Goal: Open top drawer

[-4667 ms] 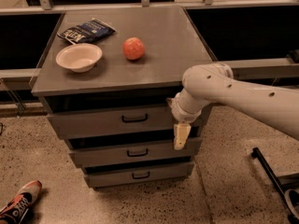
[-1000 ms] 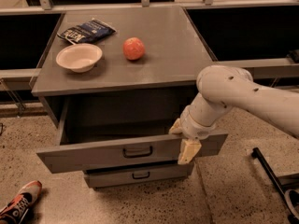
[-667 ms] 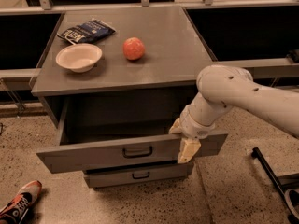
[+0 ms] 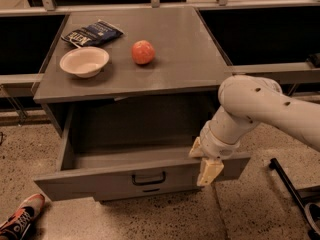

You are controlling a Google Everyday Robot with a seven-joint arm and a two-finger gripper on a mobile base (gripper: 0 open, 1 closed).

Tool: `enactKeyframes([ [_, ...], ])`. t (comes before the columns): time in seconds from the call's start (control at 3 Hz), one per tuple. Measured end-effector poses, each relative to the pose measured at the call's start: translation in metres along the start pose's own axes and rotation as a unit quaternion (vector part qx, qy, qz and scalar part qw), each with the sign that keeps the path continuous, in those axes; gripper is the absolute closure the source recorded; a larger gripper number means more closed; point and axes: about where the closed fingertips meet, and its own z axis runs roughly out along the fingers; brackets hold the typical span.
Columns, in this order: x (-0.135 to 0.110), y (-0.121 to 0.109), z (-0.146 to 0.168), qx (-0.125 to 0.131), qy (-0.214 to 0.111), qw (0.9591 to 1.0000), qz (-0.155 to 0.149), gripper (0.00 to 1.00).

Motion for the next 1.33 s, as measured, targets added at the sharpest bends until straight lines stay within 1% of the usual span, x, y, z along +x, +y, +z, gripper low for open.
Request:
enactKeyframes([
  [0.33,0.003,0.018,-0.003,-0.006,0.001,0.9999,0.008,0.41],
  [0.67,0.004,0.023,-0.01,0.008,-0.001,0.9999,0.012,0.23],
  [1.0,0.008,0.012,-0.034,0.07,-0.016,0.9971,0.025,0.0],
  [1.33,0.008,0.012,-0.034,0.07,-0.016,0.9971,0.025,0.0],
])
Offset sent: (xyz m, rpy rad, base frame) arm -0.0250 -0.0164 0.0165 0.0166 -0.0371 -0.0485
